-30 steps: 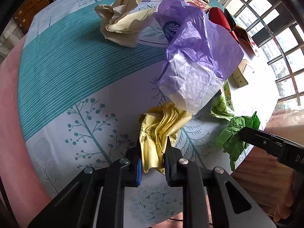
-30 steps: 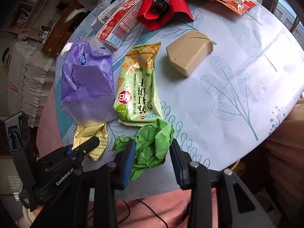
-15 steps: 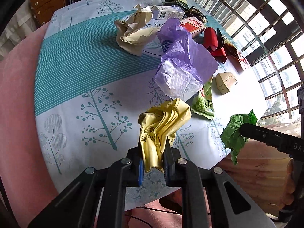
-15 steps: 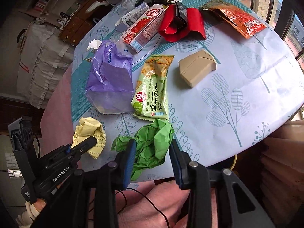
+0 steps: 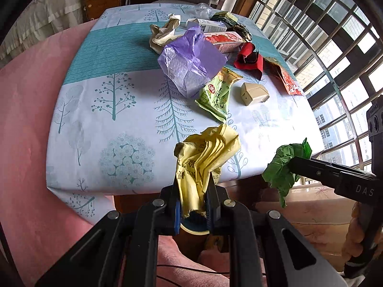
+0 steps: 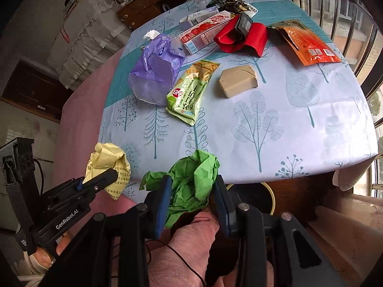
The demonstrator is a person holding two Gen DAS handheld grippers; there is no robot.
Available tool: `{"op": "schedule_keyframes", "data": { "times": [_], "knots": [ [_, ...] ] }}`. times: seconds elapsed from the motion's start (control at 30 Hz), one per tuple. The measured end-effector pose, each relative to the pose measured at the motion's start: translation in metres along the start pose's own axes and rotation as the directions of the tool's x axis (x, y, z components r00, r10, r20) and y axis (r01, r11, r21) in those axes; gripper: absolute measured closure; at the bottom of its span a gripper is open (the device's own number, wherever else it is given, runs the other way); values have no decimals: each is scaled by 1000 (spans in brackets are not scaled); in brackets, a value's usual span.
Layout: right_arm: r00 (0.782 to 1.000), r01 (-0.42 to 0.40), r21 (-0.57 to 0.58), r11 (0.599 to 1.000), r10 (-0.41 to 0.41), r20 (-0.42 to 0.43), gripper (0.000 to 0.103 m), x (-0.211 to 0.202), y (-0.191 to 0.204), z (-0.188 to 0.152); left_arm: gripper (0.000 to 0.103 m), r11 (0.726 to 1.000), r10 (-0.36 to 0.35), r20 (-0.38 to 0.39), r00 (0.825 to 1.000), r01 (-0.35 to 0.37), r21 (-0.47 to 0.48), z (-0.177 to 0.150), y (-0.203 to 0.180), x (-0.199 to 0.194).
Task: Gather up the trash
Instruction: 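Carry both wrappers over the bin and open both tools to drop them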
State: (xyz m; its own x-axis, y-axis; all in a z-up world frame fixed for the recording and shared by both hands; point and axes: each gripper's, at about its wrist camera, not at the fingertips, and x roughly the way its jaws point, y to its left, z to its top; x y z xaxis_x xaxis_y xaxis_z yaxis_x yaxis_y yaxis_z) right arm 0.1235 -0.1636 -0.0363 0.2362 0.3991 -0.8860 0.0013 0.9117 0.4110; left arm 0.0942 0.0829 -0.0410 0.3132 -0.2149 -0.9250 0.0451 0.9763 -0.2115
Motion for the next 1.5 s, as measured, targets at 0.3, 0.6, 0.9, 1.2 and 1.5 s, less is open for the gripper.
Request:
{"op": "schedule_keyframes", "data": {
  "times": [0.3, 0.6, 0.9, 1.2, 1.5],
  "knots": [
    [999, 2, -37, 999, -3, -46, 67, 1, -59, -84, 89, 999, 28, -49, 998, -30, -44, -97, -63, 20],
    [991, 53, 61, 997, -45, -125, 67, 58, -106, -148, 88, 995, 101, -150, 984, -103, -8, -153, -79, 69],
    [984, 117, 99, 988, -102, -146, 67, 136, -139, -168, 87, 996, 93, -193, 977, -93, 7, -167, -66, 159],
    [970, 197, 84, 977, -182, -159, 65, 256, -182, -175, 84, 997, 80, -238, 968, -81, 6, -180, -33, 292],
    [970, 215, 162, 963, -192, -149, 31, 311, -216, -183, 21, 996, 86, -248, 965, -75, 53, -186, -12, 354]
  ]
}}
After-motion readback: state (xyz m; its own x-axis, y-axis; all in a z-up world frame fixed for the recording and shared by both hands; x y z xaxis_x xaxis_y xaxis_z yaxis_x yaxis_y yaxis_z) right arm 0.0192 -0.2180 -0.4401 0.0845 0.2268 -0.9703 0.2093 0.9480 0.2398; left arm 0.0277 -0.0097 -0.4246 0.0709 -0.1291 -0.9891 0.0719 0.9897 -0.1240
